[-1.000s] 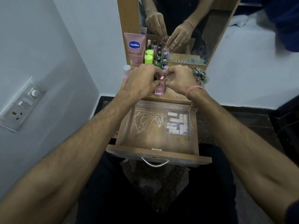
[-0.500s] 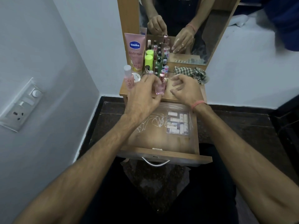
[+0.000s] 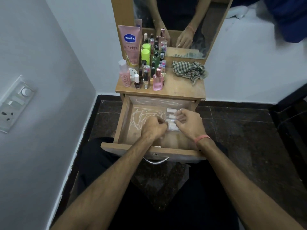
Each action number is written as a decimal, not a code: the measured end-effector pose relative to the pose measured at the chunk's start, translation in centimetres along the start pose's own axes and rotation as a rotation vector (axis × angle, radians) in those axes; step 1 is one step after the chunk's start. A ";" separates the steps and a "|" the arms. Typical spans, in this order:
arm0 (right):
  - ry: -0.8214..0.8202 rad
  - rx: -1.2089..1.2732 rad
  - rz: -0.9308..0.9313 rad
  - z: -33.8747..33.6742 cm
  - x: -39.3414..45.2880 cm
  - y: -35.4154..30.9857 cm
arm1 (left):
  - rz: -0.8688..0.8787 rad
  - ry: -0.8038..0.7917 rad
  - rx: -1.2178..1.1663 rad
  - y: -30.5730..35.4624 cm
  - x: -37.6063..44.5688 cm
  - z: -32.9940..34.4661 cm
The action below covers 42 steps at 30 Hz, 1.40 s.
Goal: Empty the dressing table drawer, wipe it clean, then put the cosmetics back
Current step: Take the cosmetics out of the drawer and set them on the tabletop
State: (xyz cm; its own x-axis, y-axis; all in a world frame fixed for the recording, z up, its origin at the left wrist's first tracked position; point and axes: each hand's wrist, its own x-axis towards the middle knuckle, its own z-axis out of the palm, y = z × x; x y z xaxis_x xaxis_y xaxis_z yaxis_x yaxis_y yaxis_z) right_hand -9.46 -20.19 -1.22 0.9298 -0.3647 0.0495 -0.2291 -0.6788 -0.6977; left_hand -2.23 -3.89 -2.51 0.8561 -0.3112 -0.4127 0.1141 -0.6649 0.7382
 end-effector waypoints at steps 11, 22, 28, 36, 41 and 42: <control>0.041 0.050 -0.112 -0.3 -1.8 0.4 | -0.250 -0.053 -0.423 1.8 0.0 0.5; 0.072 -0.079 -0.204 -1.7 -2.8 0.4 | -0.103 -0.027 -0.521 1.7 -3.3 -2.4; 0.052 0.233 -0.168 -3.4 -4.4 -0.9 | 0.010 -0.005 -0.685 2.7 -4.7 -4.5; 0.219 0.283 -0.126 -5.4 -1.2 -0.3 | 0.059 0.024 -0.803 7.0 -2.9 -2.4; 0.229 0.225 -0.076 -6.3 1.7 -0.2 | 0.065 0.055 -0.759 9.0 -0.6 -1.5; 0.224 0.214 -0.073 -6.4 2.0 -0.4 | 0.059 0.058 -0.737 9.1 -0.1 -1.3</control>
State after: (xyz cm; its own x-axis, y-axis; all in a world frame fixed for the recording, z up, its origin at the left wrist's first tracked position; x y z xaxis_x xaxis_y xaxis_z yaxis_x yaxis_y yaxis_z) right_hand -9.34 -24.77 3.72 0.8496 -0.4671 0.2448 -0.0759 -0.5677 -0.8197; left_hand -0.64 -9.02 4.97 0.8944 -0.2821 -0.3471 0.3581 -0.0132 0.9336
